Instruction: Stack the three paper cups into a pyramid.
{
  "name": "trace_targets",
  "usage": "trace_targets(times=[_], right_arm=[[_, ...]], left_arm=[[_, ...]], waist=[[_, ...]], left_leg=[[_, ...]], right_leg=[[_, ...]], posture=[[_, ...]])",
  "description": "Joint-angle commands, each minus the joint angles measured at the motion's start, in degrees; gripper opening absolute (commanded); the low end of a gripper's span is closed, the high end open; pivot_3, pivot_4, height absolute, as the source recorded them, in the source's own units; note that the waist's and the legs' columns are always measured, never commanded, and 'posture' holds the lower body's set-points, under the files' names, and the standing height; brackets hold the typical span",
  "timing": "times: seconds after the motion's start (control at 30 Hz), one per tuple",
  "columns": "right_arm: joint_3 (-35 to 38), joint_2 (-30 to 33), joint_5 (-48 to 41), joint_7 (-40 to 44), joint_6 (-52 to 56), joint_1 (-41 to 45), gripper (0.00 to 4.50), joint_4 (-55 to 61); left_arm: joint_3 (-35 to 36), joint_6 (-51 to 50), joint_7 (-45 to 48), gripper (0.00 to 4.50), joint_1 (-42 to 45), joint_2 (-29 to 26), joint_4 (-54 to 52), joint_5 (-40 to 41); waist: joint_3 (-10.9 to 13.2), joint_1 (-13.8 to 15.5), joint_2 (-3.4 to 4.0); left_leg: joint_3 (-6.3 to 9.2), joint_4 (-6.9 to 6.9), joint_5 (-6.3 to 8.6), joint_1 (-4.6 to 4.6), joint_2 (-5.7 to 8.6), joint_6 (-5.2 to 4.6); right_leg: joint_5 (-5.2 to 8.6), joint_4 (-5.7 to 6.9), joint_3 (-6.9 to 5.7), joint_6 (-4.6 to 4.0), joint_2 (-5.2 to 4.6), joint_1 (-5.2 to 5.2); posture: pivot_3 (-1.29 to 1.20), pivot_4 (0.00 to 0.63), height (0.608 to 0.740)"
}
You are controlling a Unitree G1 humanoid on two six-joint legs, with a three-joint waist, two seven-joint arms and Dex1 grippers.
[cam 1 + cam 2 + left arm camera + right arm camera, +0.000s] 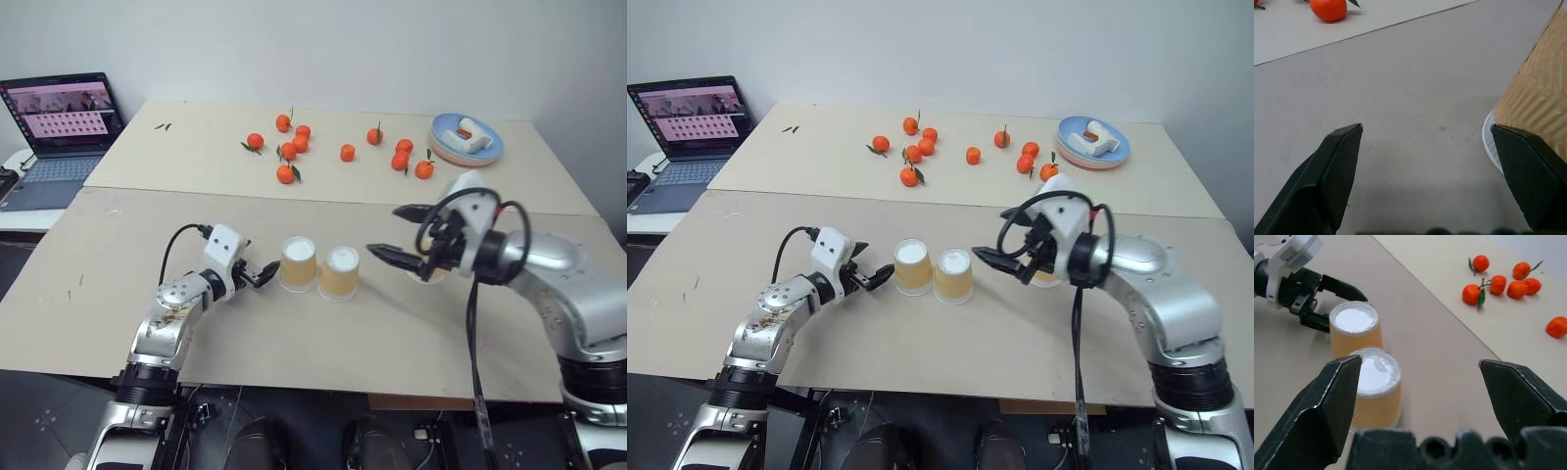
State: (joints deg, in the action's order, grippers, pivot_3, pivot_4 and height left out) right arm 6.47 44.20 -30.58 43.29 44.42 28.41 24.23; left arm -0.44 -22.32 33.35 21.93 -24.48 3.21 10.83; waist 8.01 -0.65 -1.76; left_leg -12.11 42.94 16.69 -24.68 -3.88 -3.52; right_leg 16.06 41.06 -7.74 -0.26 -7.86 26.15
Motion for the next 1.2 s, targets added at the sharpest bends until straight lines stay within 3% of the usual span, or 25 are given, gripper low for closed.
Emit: trace_targets(times=[0.03, 0.23, 0.47, 0.63, 0.8, 0.97, 1.2], right_arm=[[8.18, 6.5, -1.56, 3.89, -0.83, -0.12, 4.5, -1.28], [8.86, 15.51, 3.21, 11.84, -8.09, -6.26, 4.5, -11.87], [6.24, 14.06, 7.2, 14.39, -14.92, -7.03, 4.5, -23.4], [3.82, 12.09, 8.91, 15.57, -17.97, -5.12, 4.5, -29.92], [1.14, 8.77, 9.38, 17.32, -19.23, -2.54, 4.5, -33.86], [-1.18, 5.4, 9.62, 18.18, -19.32, -0.33, 4.5, -35.63], [-2.26, 3.61, 9.85, 18.08, -19.2, 0.41, 4.5, -36.05]], left_arm=[[1.05, 1.21, 1.52, 4.48, -0.01, -1.44, -2.0, 0.58], [5.41, -2.67, 7.57, 4.48, -1.25, -8.17, -7.19, 5.32], [13.49, -13.6, 20.96, 4.48, -2.37, -23.53, -19.15, 18.44], [18.03, -17.93, 26.5, 4.48, 0.89, -29.64, -19.31, 26.3], [14.59, -13.64, 29.89, 4.48, 9.73, -31.44, -10.84, 23.99], [6.65, -11.72, 34.09, 4.48, 14.76, -26.89, -9.53, 23.3], [1.07, -10.31, 38.35, 4.48, 17.63, -24.05, -8.99, 21.91]], waist=[[0.0, 0.07, 0.0], [0.0, -0.19, -0.01], [0.03, -0.55, 0.03], [0.1, -0.15, 0.15], [0.11, -0.15, 0.17], [0.12, -0.18, 0.18], [0.12, -0.18, 0.18]], left_leg=[[0.0, 0.0, 0.0, 0.0, 0.01, 0.0], [0.03, -0.04, 0.0, 0.03, -0.03, 0.0], [-0.03, -0.07, 0.0, 0.14, -0.06, 0.0], [-0.03, -0.05, 0.0, 0.16, -0.03, 0.0], [-0.04, -0.02, 0.0, 0.16, -0.02, 0.01], [-0.11, -0.06, 0.0, 0.12, 0.03, 0.0], [-0.09, -0.01, 0.0, 0.06, 0.01, 0.0]], right_leg=[[0.0, 0.0, 0.0, 0.0, -0.01, 0.0], [0.01, -0.05, -0.01, 0.0, -0.01, -0.02], [0.03, 0.0, 0.14, 0.03, -0.04, 0.0], [0.05, 0.03, 0.15, 0.07, -0.12, -0.02], [0.05, 0.04, 0.14, 0.08, -0.03, -0.05], [0.07, 0.03, 0.15, 0.11, 0.01, -0.01], [0.07, 0.04, 0.14, 0.1, 0.06, 0.02]], posture=[[0.0, 0.15, 0.686], [0.0, 0.15, 0.686], [0.0, 0.15, 0.686], [0.0, 0.15, 0.686], [0.0, 0.15, 0.686], [0.0, 0.15, 0.686], [0.0, 0.15, 0.686]])
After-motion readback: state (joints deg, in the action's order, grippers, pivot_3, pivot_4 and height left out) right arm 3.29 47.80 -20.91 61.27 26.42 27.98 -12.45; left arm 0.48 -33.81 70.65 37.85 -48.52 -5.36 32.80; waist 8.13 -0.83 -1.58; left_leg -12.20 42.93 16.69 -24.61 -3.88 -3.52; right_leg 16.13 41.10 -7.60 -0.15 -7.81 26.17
